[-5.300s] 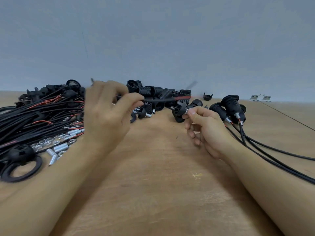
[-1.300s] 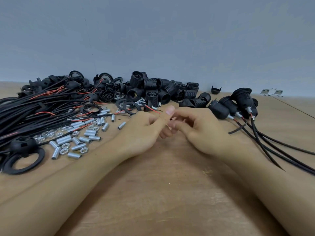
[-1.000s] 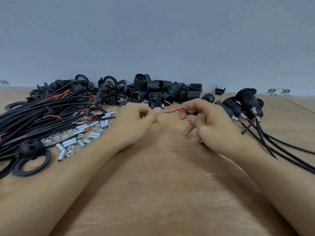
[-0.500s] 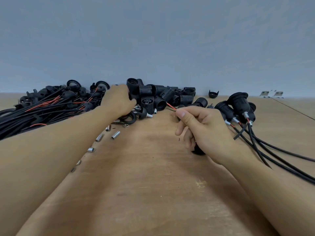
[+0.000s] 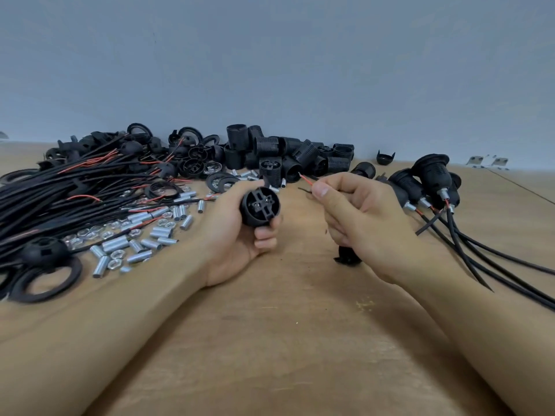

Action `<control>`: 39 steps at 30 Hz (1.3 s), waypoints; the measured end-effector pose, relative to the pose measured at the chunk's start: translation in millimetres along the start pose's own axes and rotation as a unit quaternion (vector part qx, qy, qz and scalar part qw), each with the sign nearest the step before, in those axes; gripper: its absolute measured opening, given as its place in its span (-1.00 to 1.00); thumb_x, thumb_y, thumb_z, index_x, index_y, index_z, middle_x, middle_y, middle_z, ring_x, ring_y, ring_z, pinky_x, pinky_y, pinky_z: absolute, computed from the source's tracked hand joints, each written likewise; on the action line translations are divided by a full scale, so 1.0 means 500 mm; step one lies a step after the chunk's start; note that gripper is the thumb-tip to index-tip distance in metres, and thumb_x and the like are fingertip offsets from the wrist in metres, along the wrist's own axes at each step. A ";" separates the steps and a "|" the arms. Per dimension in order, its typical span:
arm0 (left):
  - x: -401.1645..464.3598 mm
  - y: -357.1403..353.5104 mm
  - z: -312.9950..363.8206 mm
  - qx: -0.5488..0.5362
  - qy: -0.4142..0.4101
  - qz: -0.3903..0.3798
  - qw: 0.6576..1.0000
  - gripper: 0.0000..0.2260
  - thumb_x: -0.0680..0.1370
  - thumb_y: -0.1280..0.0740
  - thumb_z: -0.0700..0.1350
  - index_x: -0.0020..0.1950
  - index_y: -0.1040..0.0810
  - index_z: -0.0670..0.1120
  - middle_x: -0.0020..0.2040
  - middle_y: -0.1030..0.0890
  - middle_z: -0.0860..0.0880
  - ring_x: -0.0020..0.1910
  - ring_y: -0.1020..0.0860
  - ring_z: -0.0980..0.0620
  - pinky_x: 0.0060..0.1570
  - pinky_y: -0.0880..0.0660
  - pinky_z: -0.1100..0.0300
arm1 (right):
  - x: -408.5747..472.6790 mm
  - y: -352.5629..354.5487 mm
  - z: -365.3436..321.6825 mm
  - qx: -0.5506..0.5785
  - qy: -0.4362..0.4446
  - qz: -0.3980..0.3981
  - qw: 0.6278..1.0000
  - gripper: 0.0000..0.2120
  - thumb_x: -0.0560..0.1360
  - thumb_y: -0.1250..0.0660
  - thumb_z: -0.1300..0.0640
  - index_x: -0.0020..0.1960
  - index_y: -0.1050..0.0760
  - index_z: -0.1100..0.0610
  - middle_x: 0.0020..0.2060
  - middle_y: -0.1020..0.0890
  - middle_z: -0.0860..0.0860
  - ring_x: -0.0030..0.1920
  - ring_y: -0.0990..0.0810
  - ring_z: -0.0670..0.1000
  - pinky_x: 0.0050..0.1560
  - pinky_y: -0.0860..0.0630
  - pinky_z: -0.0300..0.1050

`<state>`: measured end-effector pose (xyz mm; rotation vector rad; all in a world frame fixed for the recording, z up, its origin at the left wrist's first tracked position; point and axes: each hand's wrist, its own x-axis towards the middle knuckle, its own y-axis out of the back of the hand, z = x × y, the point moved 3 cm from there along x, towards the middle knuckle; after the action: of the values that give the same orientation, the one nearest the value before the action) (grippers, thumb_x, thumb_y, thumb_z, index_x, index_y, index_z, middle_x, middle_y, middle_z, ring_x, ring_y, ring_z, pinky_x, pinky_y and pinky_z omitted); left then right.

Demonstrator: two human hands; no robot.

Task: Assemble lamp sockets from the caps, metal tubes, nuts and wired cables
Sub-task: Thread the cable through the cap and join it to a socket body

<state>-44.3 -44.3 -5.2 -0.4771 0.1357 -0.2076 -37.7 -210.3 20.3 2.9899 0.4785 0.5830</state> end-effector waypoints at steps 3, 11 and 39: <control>0.006 -0.002 -0.002 0.021 0.002 0.004 1.000 -0.66 0.65 -0.13 0.04 -0.22 -0.42 -0.14 -0.38 -0.46 -0.10 -0.53 -0.24 0.08 -0.51 -0.21 0.25 | -0.003 -0.004 -0.001 -0.014 0.014 -0.004 1.000 -0.87 0.56 -0.34 0.13 -0.15 -0.59 0.12 -0.57 -0.29 -0.06 -0.54 -0.17 -0.07 -0.49 -0.09 -0.16; 0.018 -0.004 -0.004 0.045 -0.020 0.016 0.999 -0.70 0.63 -0.19 0.04 -0.20 -0.37 -0.13 -0.38 -0.42 -0.06 -0.54 -0.24 0.07 -0.51 -0.19 0.24 | -0.016 -0.021 -0.011 -0.097 0.071 -0.043 0.992 -0.84 0.53 -0.30 -0.06 -0.18 -0.59 -0.08 -0.51 -0.55 0.02 -0.56 -0.32 -0.11 -0.50 -0.26 -0.32; 0.026 -0.006 -0.012 0.110 -0.045 0.042 0.992 -0.63 0.61 -0.27 0.11 -0.30 -0.41 -0.09 -0.41 -0.38 -0.11 -0.51 -0.26 0.01 -0.40 -0.18 0.16 | -0.033 -0.053 -0.020 -0.212 0.149 0.008 0.966 -0.78 0.59 -0.32 0.13 -0.22 -0.51 0.15 -0.56 -0.54 -0.04 -0.54 -0.46 -0.18 -0.39 -0.31 -0.46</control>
<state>-33.3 -52.6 -10.3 -0.2607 0.0433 -0.1166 -63.7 -190.4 20.8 2.5120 0.2941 1.0007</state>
